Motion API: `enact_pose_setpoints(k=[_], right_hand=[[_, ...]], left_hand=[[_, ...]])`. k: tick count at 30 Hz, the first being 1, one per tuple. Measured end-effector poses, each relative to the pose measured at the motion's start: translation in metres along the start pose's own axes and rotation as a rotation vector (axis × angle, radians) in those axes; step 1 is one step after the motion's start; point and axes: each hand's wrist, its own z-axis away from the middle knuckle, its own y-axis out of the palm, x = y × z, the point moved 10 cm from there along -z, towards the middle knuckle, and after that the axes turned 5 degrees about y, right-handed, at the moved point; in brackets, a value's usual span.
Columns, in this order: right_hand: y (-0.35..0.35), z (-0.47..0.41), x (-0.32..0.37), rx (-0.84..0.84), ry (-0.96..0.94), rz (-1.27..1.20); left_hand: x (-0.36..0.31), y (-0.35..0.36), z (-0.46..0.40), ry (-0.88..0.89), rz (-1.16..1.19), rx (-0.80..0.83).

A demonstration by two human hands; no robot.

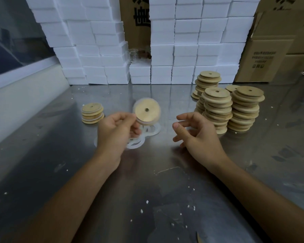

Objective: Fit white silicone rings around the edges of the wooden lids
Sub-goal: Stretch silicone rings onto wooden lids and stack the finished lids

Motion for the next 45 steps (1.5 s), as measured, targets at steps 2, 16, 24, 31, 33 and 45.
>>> enact_pose_setpoints(k=[2, 16, 24, 31, 33, 45], right_hand=[[0.000, 0.000, -0.001, -0.006, 0.009, 0.026], [0.008, 0.003, 0.004, 0.038, -0.008, 0.150], [0.009, 0.004, 0.004, 0.043, 0.008, 0.170], [0.007, 0.005, 0.010, 0.024, -0.013, 0.174], [0.002, 0.008, 0.018, -0.042, -0.075, 0.173], [-0.062, 0.011, 0.067, -0.565, -0.439, 0.750]], left_hand=[[0.001, -0.022, -0.010, -0.043, 0.050, -0.112], [0.035, -0.114, -0.067, -0.150, 0.306, -0.396], [0.036, -0.116, -0.071, -0.143, 0.219, -0.417], [0.026, -0.125, -0.059, -0.046, -0.064, -0.541], [0.014, -0.118, -0.055, 0.043, -0.208, -0.510], [-0.024, 0.020, -0.002, 0.623, -0.907, 0.257]])
